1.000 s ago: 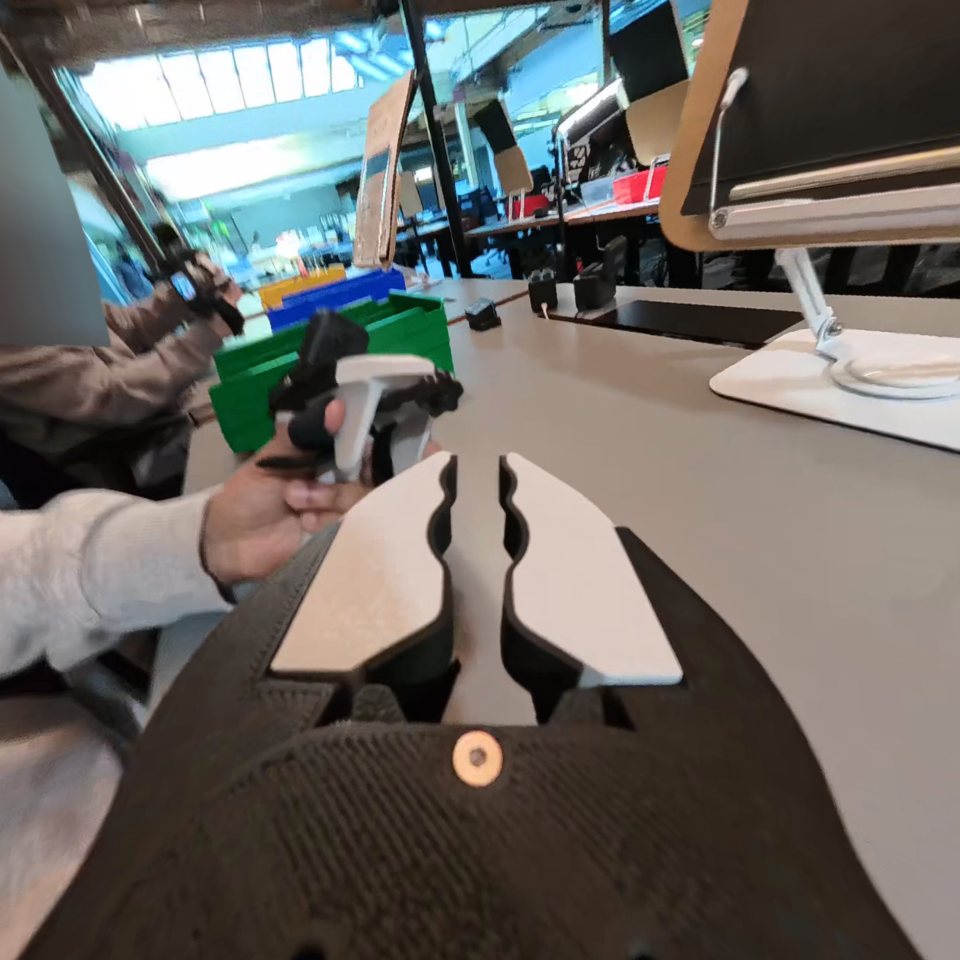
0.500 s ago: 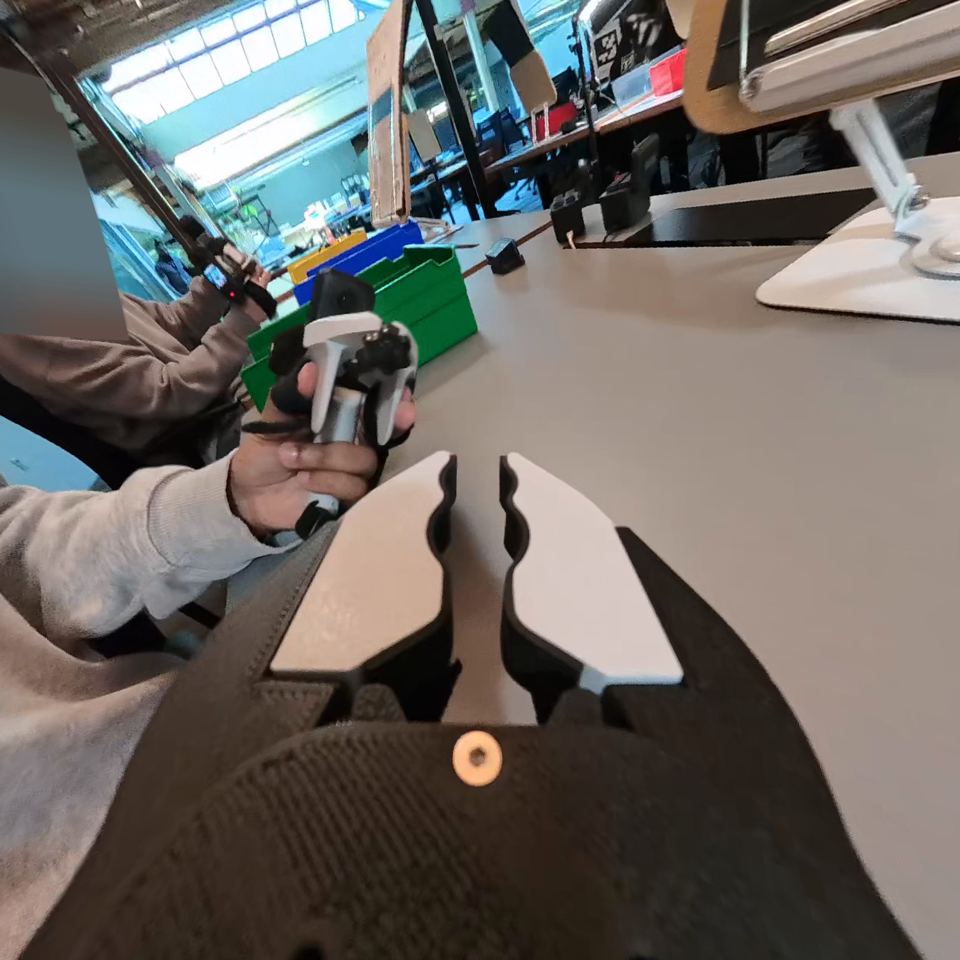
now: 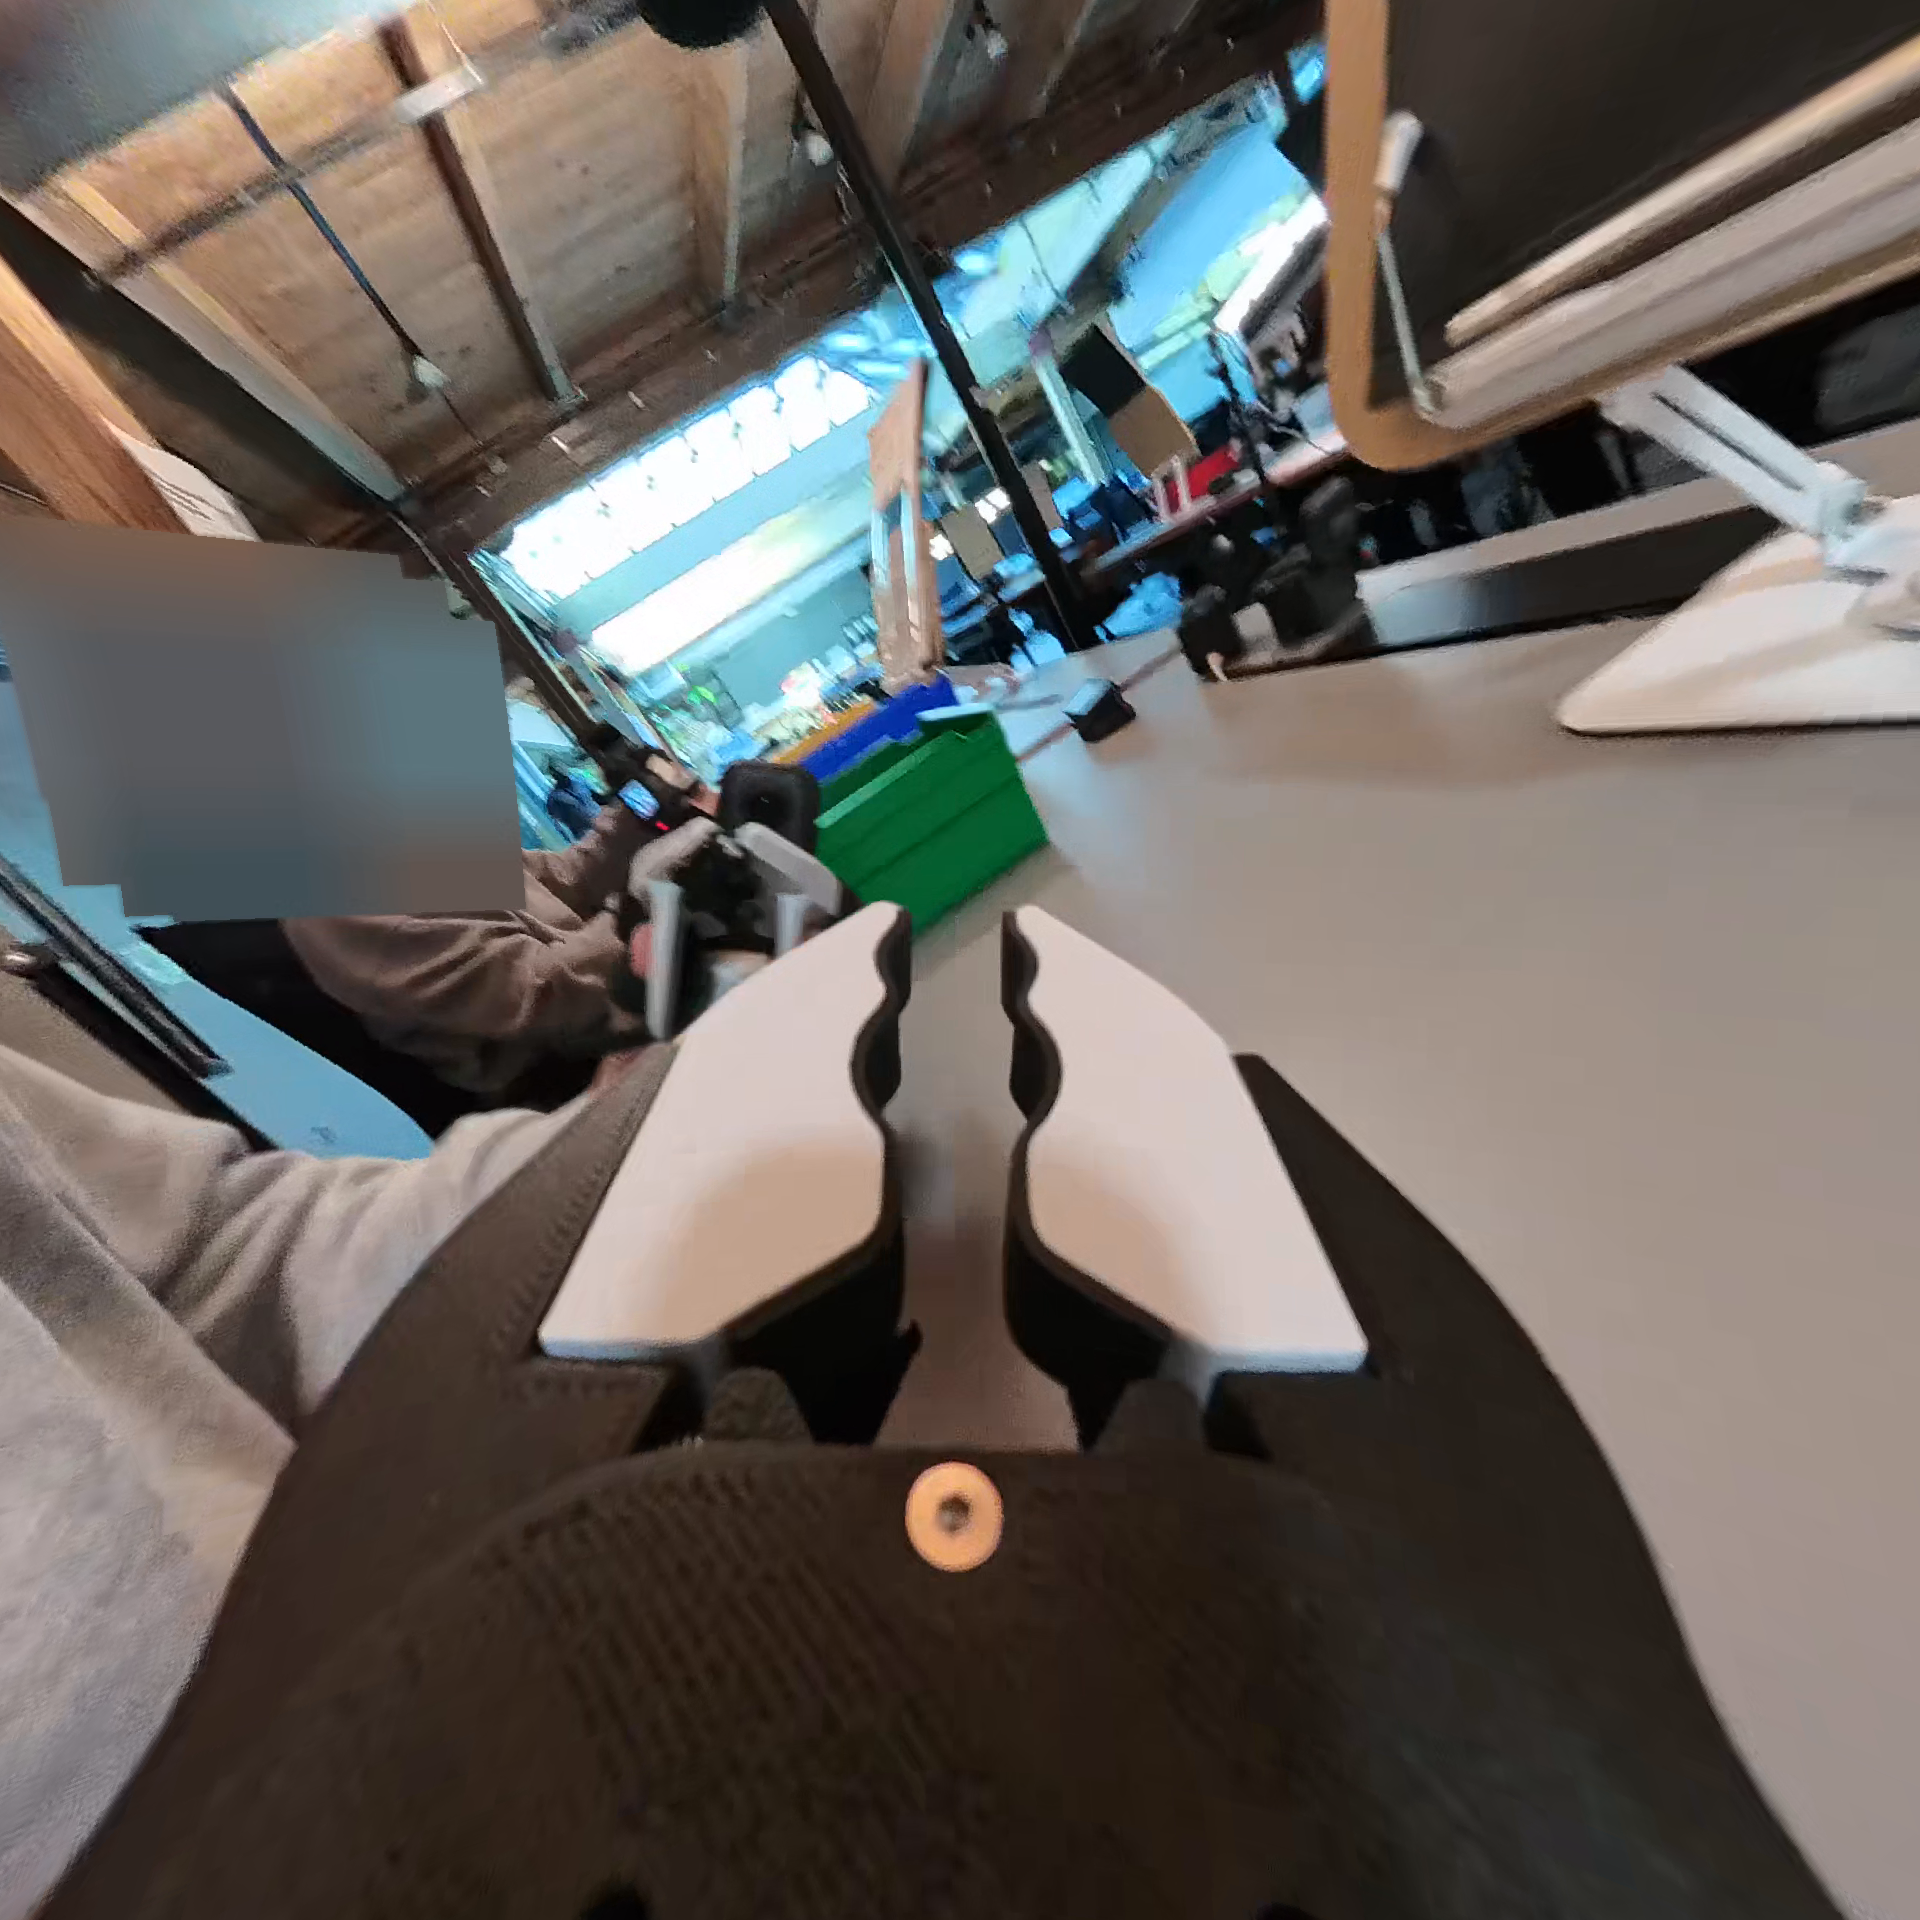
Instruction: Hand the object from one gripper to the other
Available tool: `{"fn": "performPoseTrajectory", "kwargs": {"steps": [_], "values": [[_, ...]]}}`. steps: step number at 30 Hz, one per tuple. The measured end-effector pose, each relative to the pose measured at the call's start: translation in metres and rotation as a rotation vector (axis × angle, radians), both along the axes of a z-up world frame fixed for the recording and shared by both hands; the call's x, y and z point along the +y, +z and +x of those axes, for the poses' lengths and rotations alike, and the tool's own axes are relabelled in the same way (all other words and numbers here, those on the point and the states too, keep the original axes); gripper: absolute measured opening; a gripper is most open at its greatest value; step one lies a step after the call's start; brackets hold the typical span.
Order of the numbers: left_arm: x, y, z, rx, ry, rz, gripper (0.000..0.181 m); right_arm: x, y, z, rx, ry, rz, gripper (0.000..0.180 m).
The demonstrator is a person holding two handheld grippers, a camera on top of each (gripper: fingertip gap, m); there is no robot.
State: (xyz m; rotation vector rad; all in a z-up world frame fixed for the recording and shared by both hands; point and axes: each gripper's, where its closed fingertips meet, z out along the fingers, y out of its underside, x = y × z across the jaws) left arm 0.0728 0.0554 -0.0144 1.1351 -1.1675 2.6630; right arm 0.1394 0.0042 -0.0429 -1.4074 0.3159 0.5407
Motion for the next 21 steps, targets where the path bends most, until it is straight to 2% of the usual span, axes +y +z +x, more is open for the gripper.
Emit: {"fn": "performPoseTrajectory", "kwargs": {"steps": [3, 6, 9, 13, 21], "values": [[-0.002, -0.008, 0.010, 0.022, -0.008, 0.062, 0.005, 0.005, 0.006, -0.009, -0.048, 0.005, -0.006, 0.015], [0.004, -0.012, 0.008, 0.042, 0.001, -0.006, 0.005, 0.003, -0.005, -0.014, -0.122, -0.014, -0.078, 0.013], [0.009, -0.007, 0.001, 0.032, 0.019, -0.065, 0.005, -0.006, -0.001, -0.024, -0.075, -0.012, -0.047, 0.014], [0.009, -0.010, -0.005, 0.031, 0.055, -0.044, 0.005, -0.020, 0.006, -0.031, -0.082, -0.067, -0.007, 0.013], [0.007, -0.014, 0.000, 0.042, 0.027, -0.094, 0.005, -0.010, 0.000, -0.033, -0.107, -0.022, -0.022, 0.016]]}}
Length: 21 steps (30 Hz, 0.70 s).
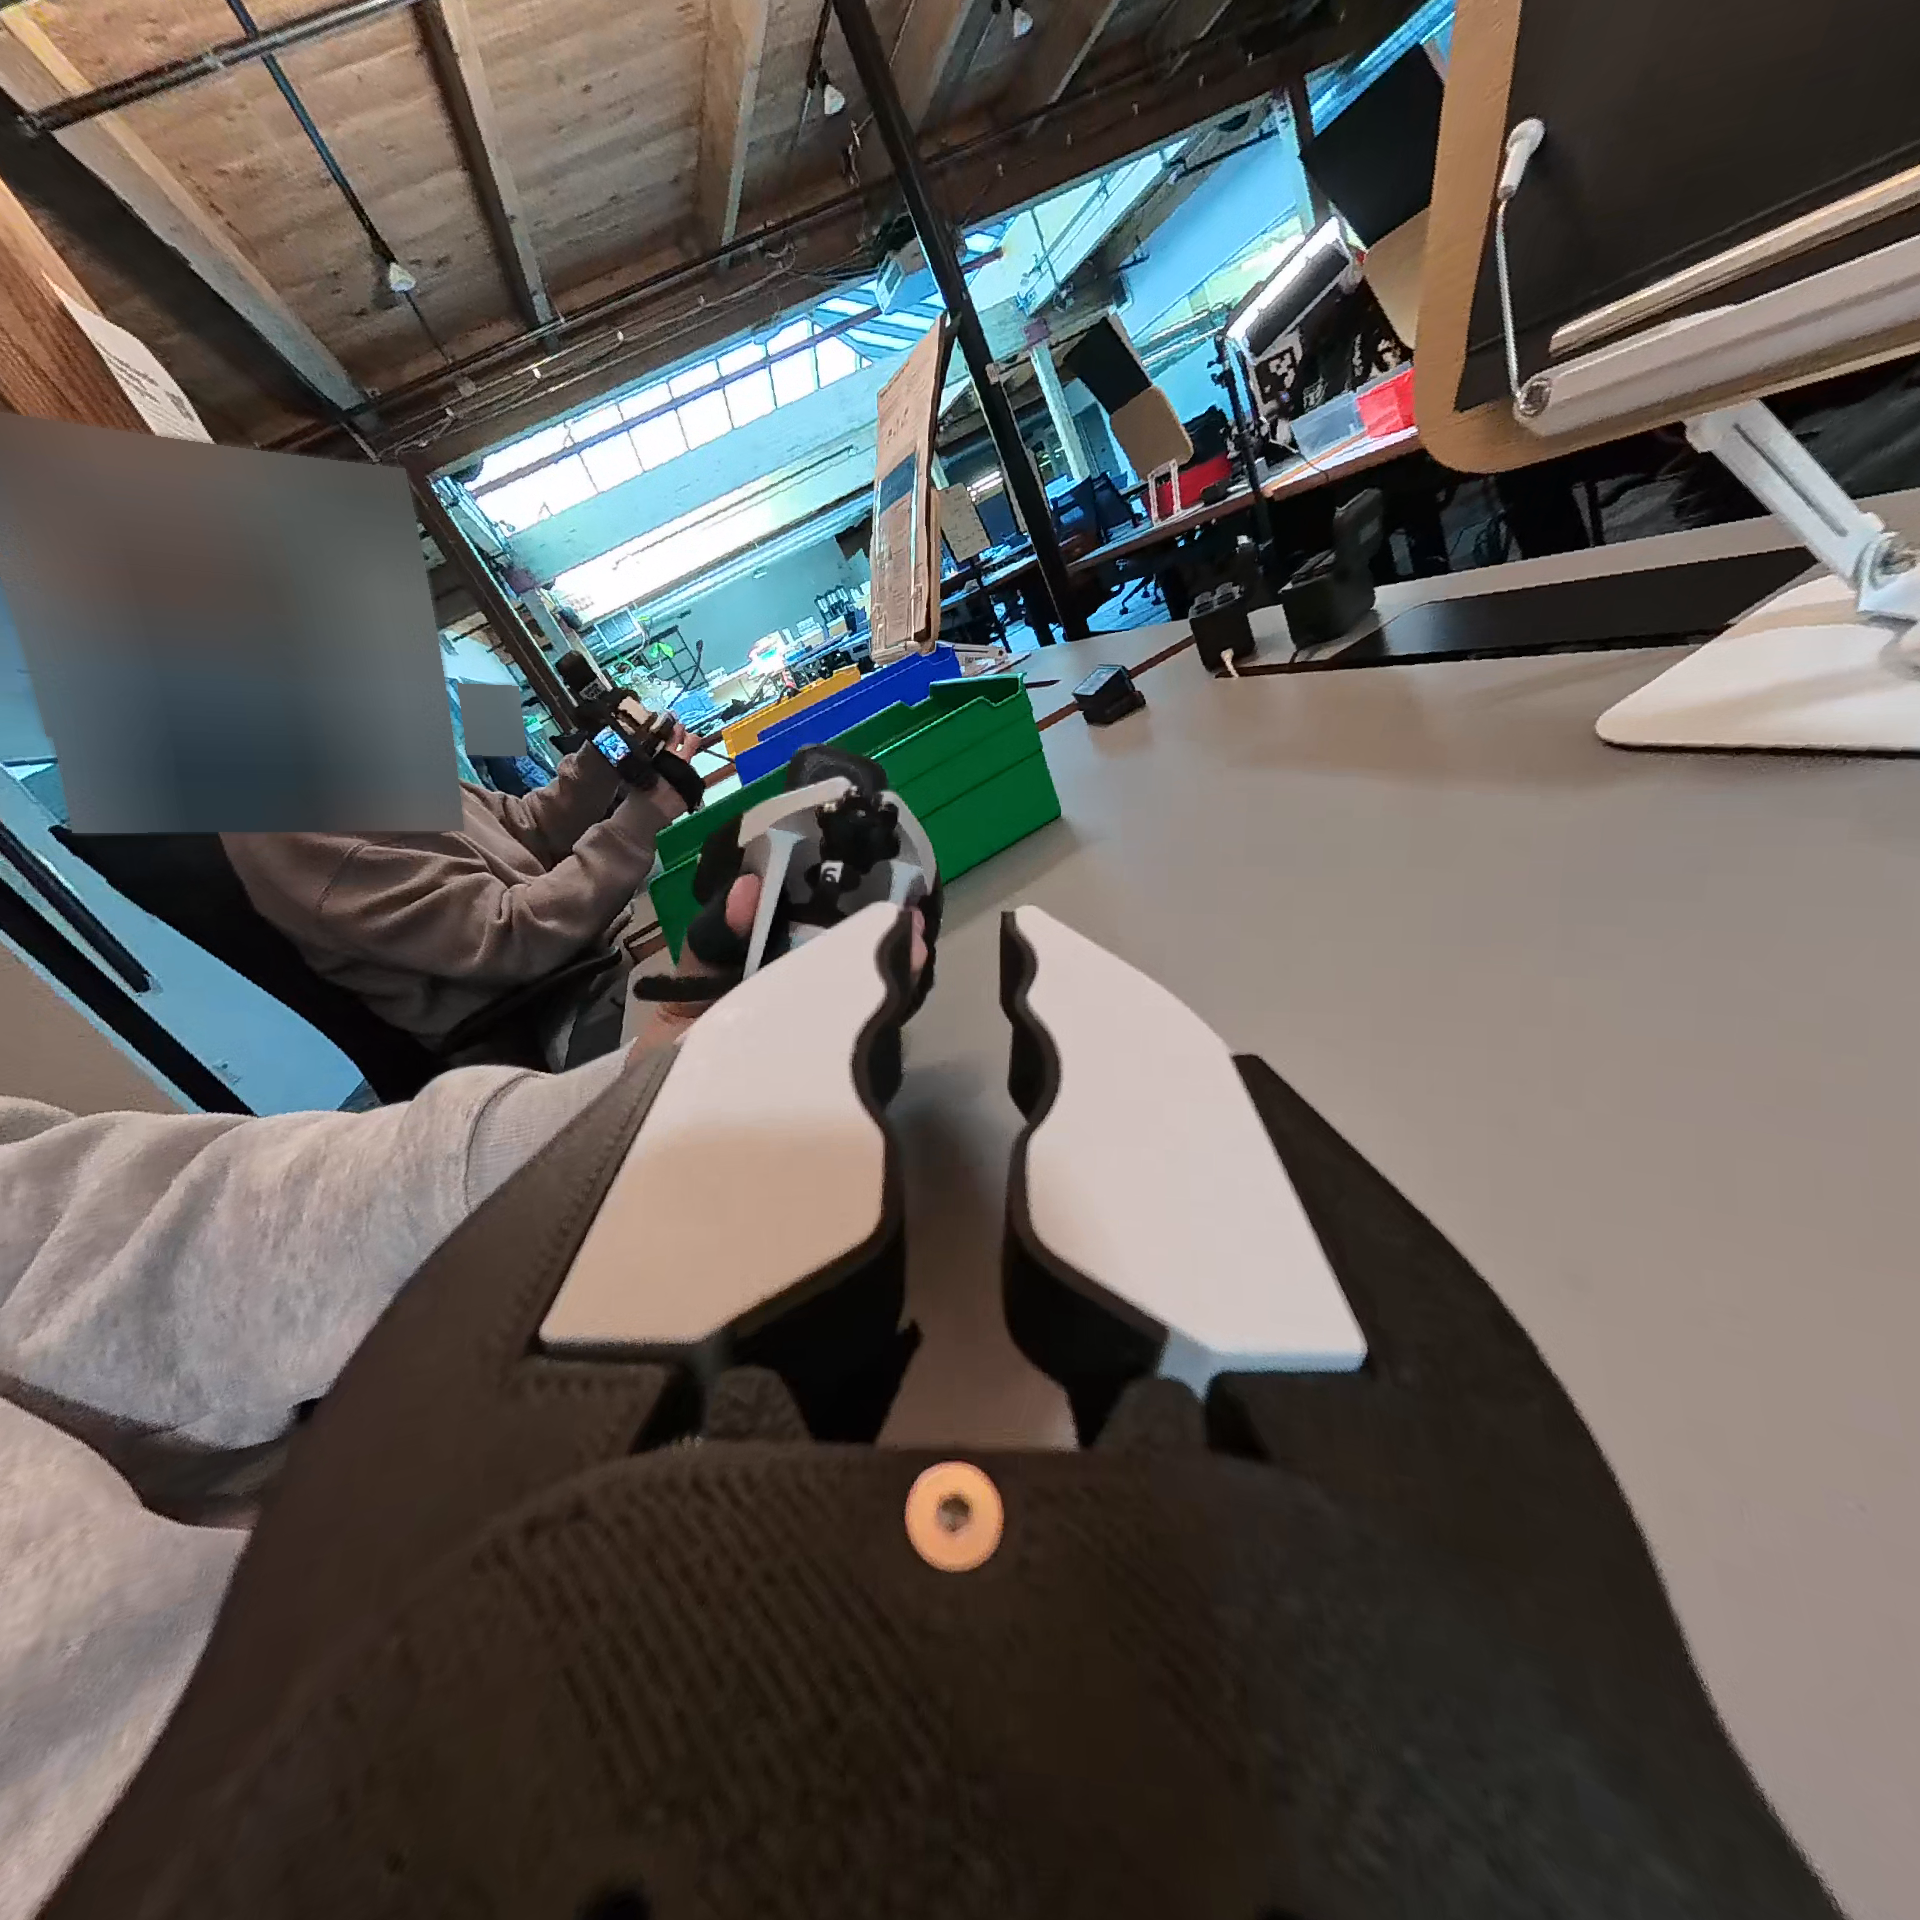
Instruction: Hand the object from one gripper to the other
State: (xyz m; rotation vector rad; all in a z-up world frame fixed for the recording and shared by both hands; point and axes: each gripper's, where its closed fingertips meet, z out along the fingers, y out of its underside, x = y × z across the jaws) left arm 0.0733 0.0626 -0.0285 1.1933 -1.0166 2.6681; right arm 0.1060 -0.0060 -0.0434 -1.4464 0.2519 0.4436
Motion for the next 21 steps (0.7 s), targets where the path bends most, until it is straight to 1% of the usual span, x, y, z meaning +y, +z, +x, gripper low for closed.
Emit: {"fn": "performPoseTrajectory", "kwargs": {"steps": [5, 7, 9, 11, 13, 16, 21], "values": [[-0.005, -0.001, 0.002, 0.005, -0.042, -0.046, 0.005, 0.009, -0.002, -0.005, -0.062, 0.000, -0.012, 0.020], [-0.005, -0.003, 0.005, 0.018, -0.047, -0.086, 0.005, 0.013, -0.003, -0.008, -0.145, -0.024, -0.008, 0.028], [-0.007, -0.008, 0.008, 0.045, -0.058, -0.123, 0.005, 0.018, 0.000, -0.014, -0.289, -0.050, 0.008, 0.041], [-0.012, -0.012, 0.010, 0.073, -0.084, -0.162, 0.005, 0.022, 0.001, -0.020, -0.460, -0.091, 0.002, 0.042], [-0.017, -0.014, 0.012, 0.088, -0.108, -0.195, 0.005, 0.025, -0.002, -0.025, -0.583, -0.124, -0.016, 0.041], [-0.023, -0.019, 0.012, 0.115, -0.140, -0.210, 0.005, 0.027, -0.005, -0.028, -0.659, -0.158, -0.038, 0.040], [-0.031, -0.024, 0.011, 0.145, -0.184, -0.227, 0.005, 0.030, -0.017, -0.032, -0.728, -0.137, -0.097, 0.040]]}}
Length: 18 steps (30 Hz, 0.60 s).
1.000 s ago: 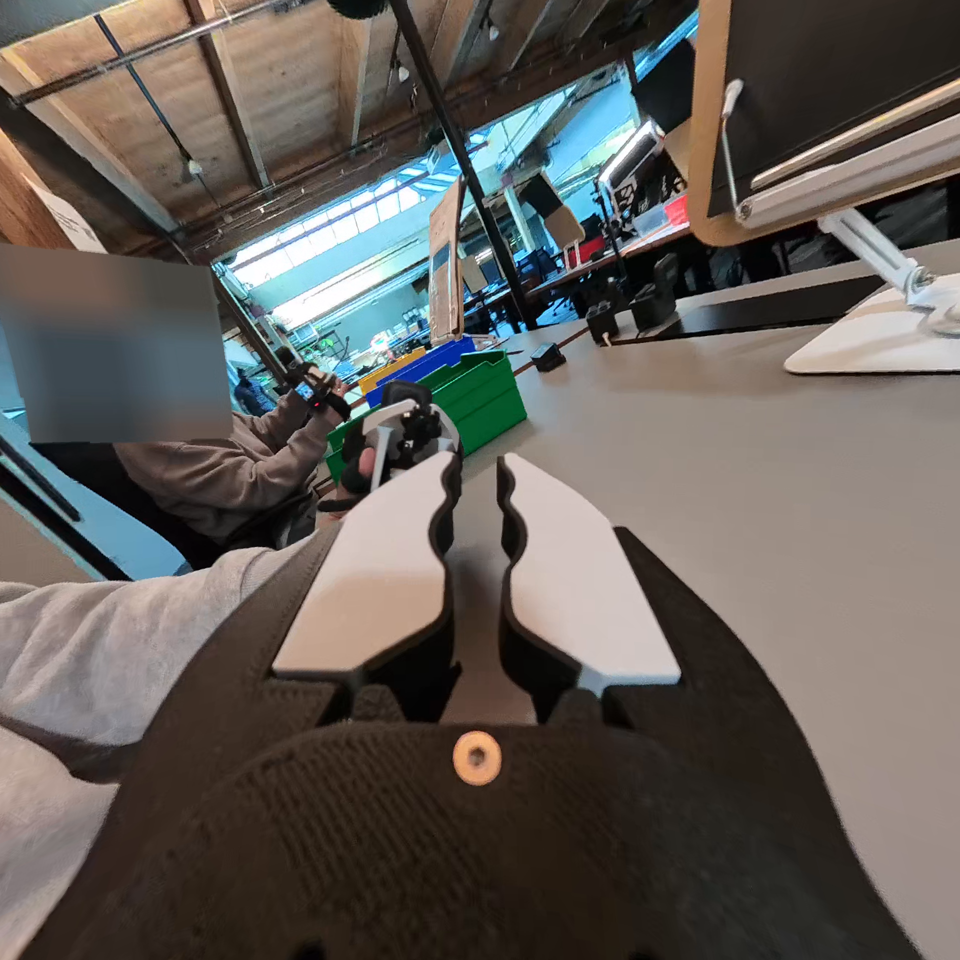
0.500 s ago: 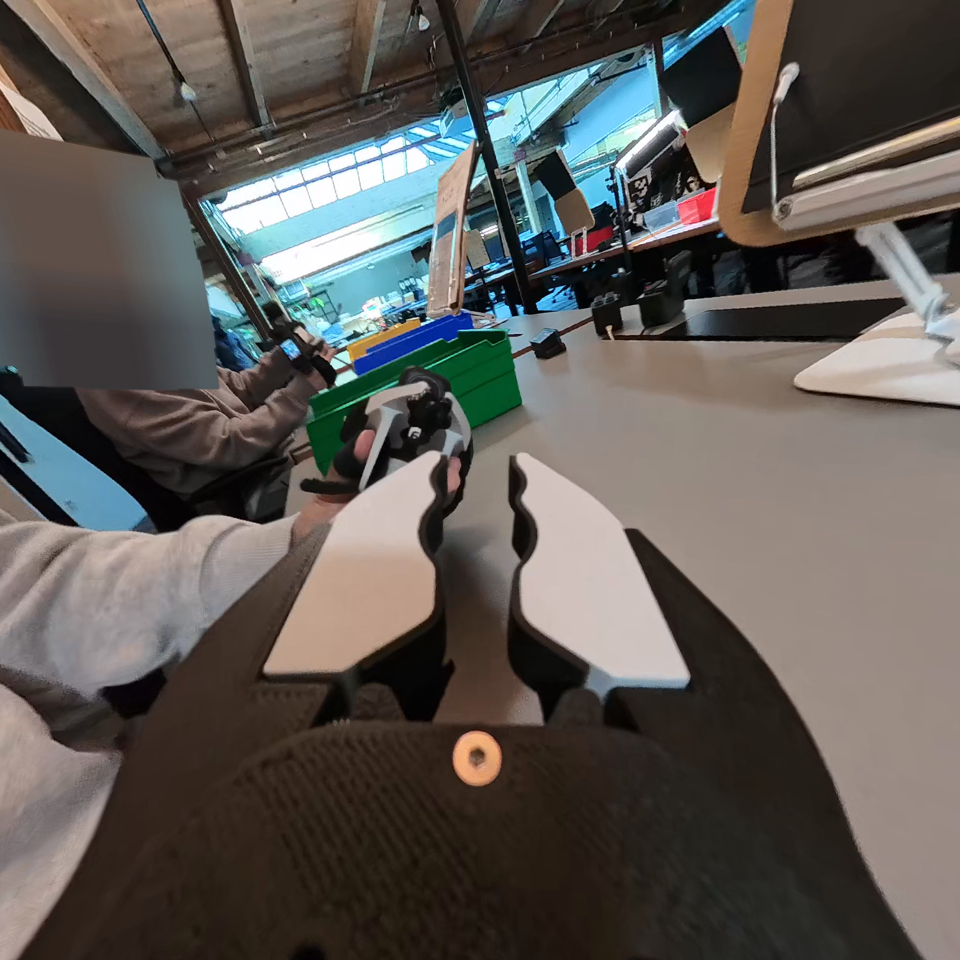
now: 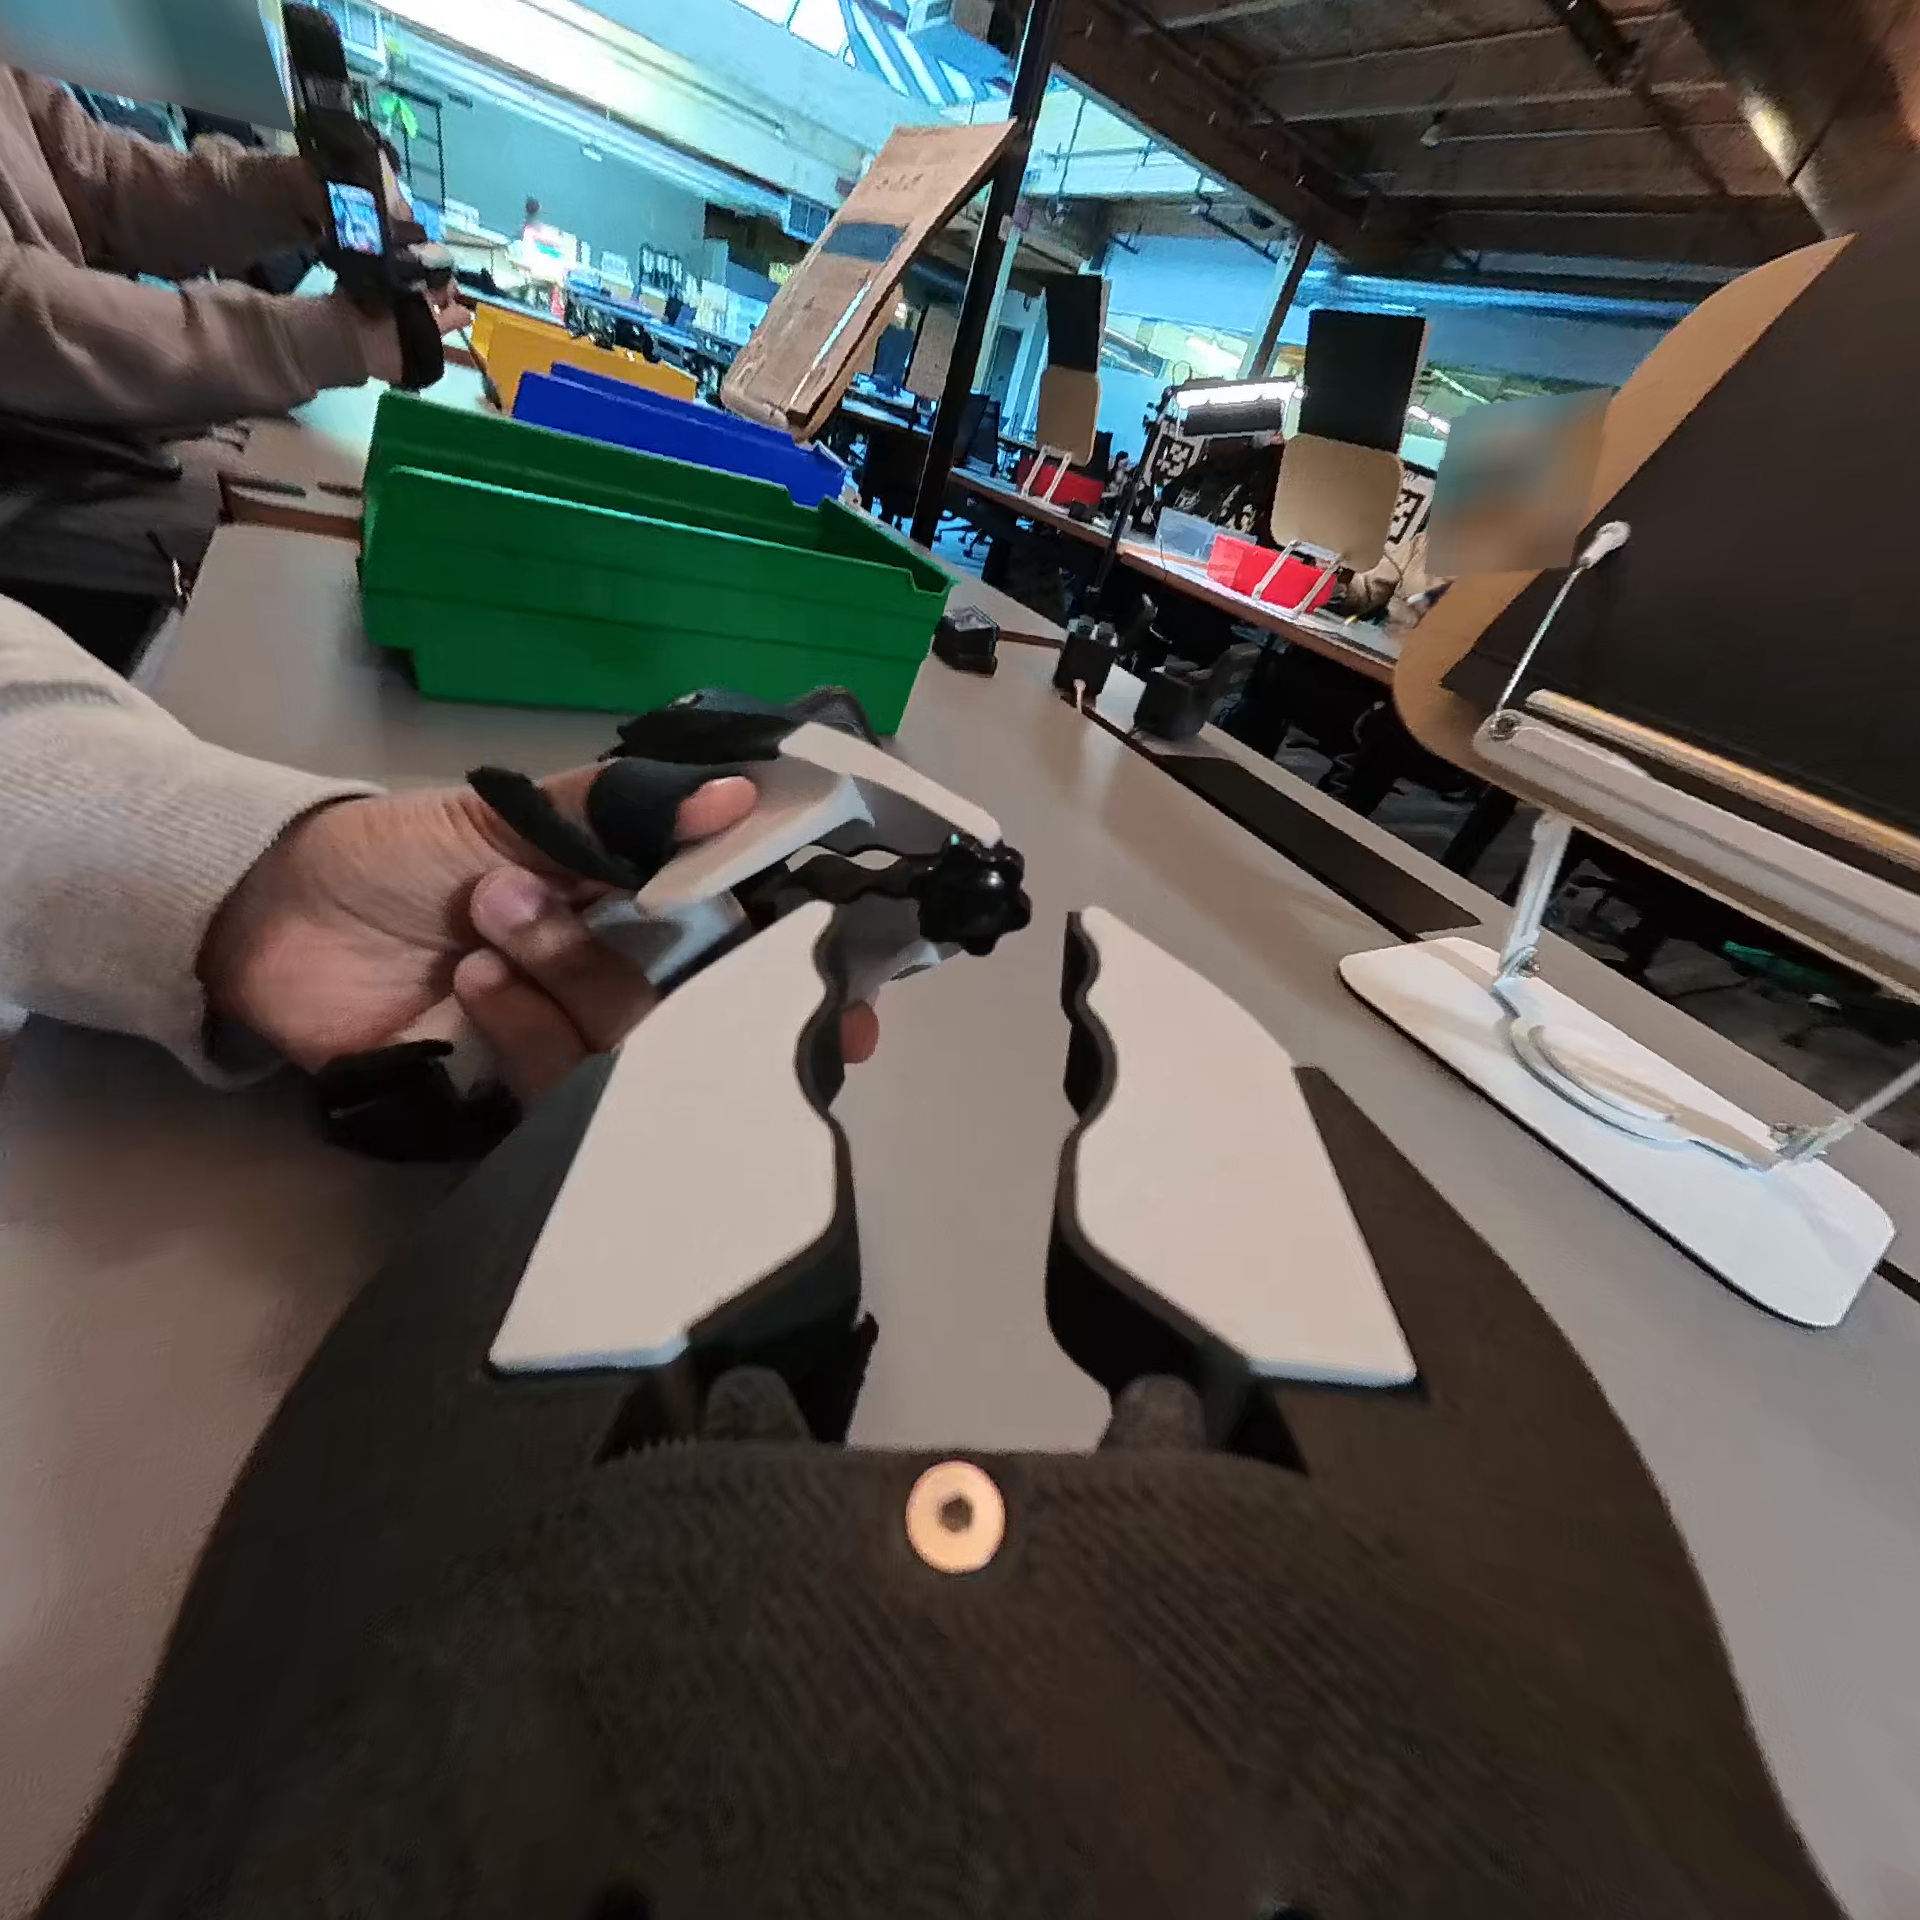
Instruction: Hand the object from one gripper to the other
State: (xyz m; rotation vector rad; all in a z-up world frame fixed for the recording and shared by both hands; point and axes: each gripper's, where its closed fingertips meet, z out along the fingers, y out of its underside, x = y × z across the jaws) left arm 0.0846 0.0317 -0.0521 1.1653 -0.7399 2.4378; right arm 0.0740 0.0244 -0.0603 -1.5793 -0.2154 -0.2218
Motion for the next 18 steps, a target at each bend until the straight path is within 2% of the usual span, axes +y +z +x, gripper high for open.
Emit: {"fn": "performPoseTrajectory", "kwargs": {"steps": [11, 18], "values": [[-0.0111, -0.0061, -0.0004, 0.035, -0.056, 0.053, 0.005, 0.0006, -0.0036, -0.0003, -0.092, -0.031, -0.015, 0.023], [-0.0110, -0.0037, -0.0018, 0.037, -0.071, 0.027, 0.006, -0.0008, -0.0011, -0.0012, -0.036, -0.014, -0.014, 0.022]]}}
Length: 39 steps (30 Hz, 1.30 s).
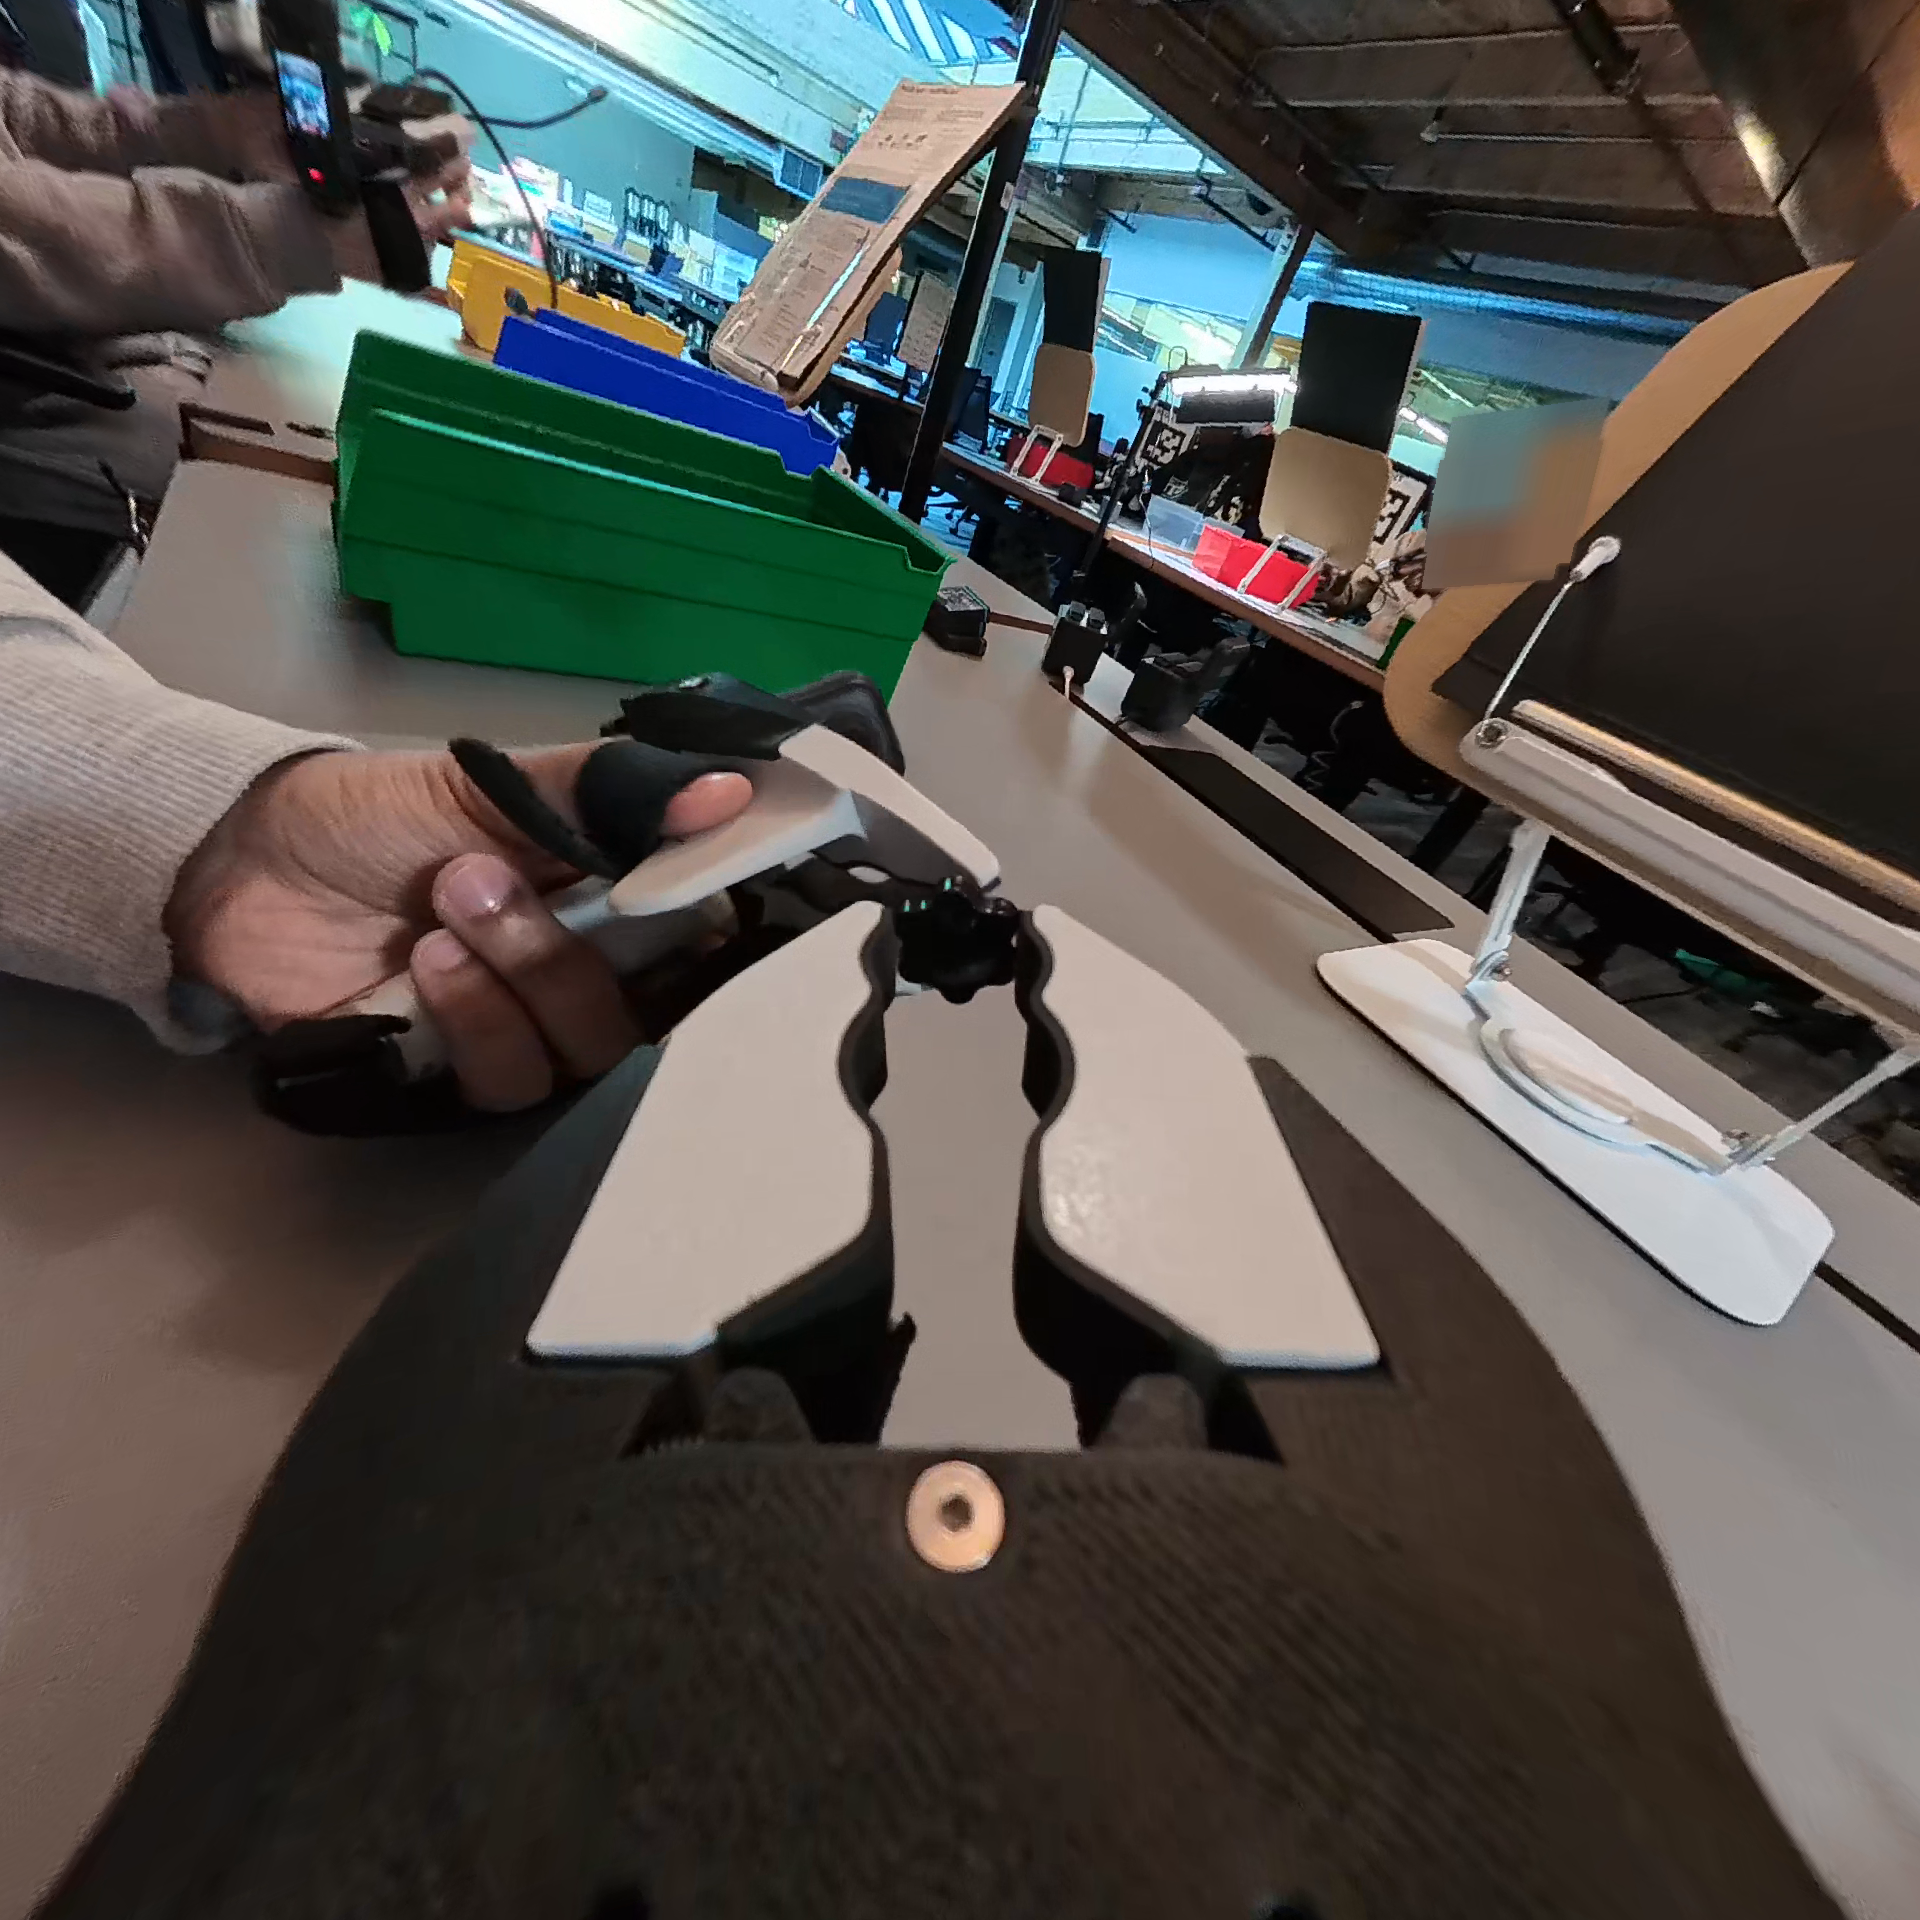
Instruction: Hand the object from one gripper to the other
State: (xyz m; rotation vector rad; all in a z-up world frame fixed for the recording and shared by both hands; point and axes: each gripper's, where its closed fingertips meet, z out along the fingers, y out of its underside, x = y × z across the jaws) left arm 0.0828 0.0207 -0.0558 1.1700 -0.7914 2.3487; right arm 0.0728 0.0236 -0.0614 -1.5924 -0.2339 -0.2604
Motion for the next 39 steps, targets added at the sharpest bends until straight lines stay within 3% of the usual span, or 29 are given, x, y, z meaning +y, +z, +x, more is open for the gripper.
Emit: {"fn": "performPoseTrajectory", "kwargs": {"steps": [3, 7, 12, 17, 25, 39], "values": [[0.005, 0.002, 0.002, 0.004, 0.032, -0.010, 0.025, -0.003, 0.005, 0.005, 0.092, 0.002, 0.030, 0.022], [0.013, 0.007, 0.003, -0.032, 0.094, 0.079, 0.034, -0.009, 0.011, 0.011, 0.350, 0.078, 0.061, 0.022], [0.005, 0.008, -0.003, -0.138, 0.117, 0.372, 0.031, -0.016, 0.010, 0.013, 0.740, 0.276, 0.034, 0.022], [-0.009, 0.003, -0.015, -0.245, 0.094, 0.605, 0.019, -0.024, 0.012, 0.014, 0.972, 0.429, 0.013, 0.022], [-0.011, -0.002, -0.017, -0.239, 0.072, 0.613, 0.018, -0.021, 0.006, -0.002, 1.000, 0.548, -0.087, 0.022], [-0.022, -0.007, -0.021, -0.257, 0.033, 0.675, 0.005, -0.015, -0.001, -0.012, 0.981, 0.551, -0.131, 0.022]]}}
